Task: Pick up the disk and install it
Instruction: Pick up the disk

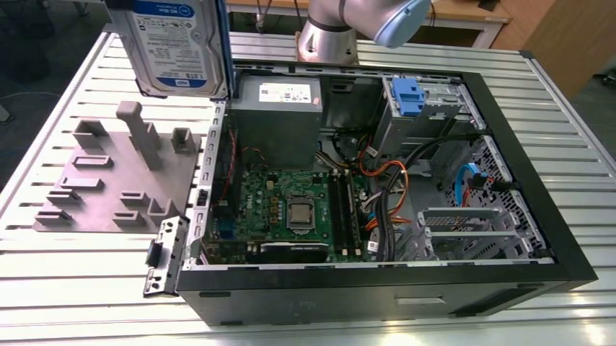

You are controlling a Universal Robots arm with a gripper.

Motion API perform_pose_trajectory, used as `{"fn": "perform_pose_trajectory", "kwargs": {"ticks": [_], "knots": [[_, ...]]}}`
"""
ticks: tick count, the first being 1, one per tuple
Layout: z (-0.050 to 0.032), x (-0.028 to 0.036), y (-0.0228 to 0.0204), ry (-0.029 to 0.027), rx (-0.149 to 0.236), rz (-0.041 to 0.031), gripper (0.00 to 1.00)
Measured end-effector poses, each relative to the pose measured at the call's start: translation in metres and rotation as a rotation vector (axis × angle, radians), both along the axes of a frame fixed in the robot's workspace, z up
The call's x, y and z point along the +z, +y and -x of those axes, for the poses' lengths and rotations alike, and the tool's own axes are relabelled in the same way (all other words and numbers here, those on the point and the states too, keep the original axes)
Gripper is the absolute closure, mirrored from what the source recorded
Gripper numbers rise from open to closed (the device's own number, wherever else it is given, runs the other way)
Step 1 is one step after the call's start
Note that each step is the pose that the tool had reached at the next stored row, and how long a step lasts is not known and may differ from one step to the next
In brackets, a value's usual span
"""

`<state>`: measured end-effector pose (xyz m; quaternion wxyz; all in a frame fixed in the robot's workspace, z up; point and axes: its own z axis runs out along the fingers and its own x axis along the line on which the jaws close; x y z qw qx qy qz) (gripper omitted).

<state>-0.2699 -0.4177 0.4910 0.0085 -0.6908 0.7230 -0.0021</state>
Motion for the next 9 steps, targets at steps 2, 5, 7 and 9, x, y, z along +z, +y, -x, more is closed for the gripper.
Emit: {"fn": "perform_pose_trajectory", "kwargs": {"ticks": [2,5,7,9], "knots": [[-0.0041,-0.0002,-0.0003,0.0001,0.0,0.0001,0.63],[-0.0108,-0.0008,-0.0005,0.0001,0.0,0.0001,0.63],[-0.0167,-0.0012,-0.0009,0.0,0.0,0.0001,0.63],[-0.0216,-0.0016,-0.0015,0.0,0.0,0.0,0.63]]}}
